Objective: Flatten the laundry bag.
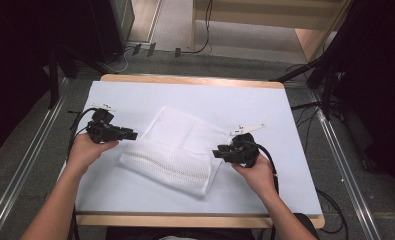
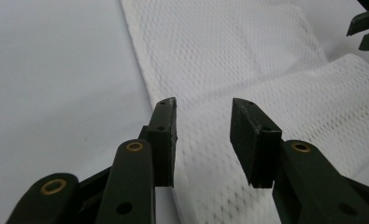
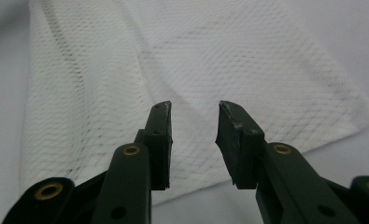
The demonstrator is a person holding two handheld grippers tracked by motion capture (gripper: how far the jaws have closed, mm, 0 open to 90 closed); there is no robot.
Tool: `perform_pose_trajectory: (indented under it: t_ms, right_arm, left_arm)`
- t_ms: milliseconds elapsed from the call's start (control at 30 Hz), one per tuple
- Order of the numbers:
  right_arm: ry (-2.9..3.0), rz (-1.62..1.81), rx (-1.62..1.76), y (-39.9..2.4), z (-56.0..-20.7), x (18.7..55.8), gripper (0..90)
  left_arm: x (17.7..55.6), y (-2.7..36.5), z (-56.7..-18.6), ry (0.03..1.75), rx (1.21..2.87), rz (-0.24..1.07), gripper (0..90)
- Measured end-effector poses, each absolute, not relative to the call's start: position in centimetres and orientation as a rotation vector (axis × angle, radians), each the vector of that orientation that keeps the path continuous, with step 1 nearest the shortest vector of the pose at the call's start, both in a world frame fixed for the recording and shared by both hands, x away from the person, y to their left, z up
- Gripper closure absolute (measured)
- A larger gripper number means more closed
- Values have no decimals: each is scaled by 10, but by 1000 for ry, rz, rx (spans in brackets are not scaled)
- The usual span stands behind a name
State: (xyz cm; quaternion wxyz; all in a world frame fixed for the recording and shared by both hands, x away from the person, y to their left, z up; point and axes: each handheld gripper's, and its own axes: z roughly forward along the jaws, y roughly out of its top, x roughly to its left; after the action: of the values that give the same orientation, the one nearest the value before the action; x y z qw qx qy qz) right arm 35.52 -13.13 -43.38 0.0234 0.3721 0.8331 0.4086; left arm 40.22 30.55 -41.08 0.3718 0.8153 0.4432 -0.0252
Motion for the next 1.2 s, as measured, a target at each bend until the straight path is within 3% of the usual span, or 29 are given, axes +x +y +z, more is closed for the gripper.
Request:
perform_pose_trajectory:
  t_ms: [433, 1000, 1200]
  right_arm:
    - [2534, 1210, 1256, -146, -449, 368, 668]
    - [2525, 1094, 1288, -147, -467, 371, 657]
    - [2511, 1102, 1252, -137, -470, 376, 661]
  left_arm:
    - [437, 284, -437, 1143, 2155, -47, 615]
    - [447, 279, -449, 1149, 2168, -5, 609]
    - [446, 273, -450, 1151, 2173, 9, 679]
